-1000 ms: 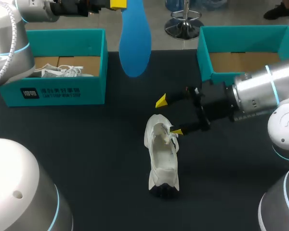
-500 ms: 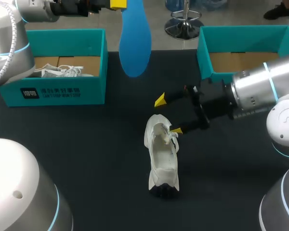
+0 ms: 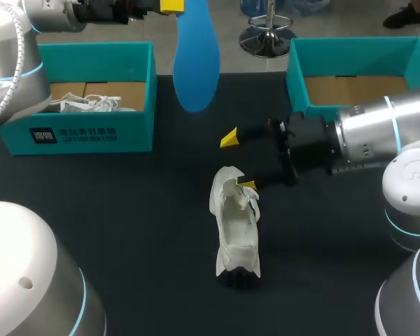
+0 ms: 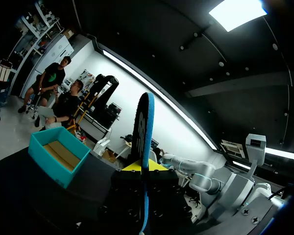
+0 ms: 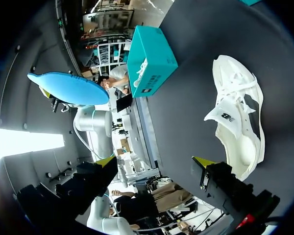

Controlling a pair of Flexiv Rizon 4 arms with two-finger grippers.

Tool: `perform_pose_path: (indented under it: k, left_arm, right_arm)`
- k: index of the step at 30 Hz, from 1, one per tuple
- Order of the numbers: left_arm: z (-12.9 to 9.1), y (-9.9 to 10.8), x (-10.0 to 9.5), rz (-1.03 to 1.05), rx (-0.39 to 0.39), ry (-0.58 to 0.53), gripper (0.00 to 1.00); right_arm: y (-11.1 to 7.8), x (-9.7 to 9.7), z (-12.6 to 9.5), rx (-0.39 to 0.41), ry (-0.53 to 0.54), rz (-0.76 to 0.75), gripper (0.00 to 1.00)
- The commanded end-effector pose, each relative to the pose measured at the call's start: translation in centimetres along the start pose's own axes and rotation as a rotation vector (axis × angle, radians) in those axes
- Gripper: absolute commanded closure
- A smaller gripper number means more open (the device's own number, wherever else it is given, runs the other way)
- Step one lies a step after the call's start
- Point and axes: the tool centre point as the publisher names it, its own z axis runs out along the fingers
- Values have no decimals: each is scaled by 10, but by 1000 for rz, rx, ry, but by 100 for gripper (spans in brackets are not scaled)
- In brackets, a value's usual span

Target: Take the shoe out of the shoebox, open the shoe tongue, remove and reinsert the insole, then place the shoe into the shoebox

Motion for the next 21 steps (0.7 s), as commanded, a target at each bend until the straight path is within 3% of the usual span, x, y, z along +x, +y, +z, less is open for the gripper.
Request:
perform_pose_path:
  k: [1, 9, 21]
  left_arm:
    - [0, 0, 0, 1, 0, 1, 100]
    - [0, 0, 0, 1, 0, 1, 100]
    - [0, 0, 0, 1, 0, 1, 100]
  right_arm:
    - [9, 16, 16, 21, 11, -13, 0]
    - [18, 50, 19, -12, 49, -85, 0]
    - [23, 59, 20, -28, 106, -129, 0]
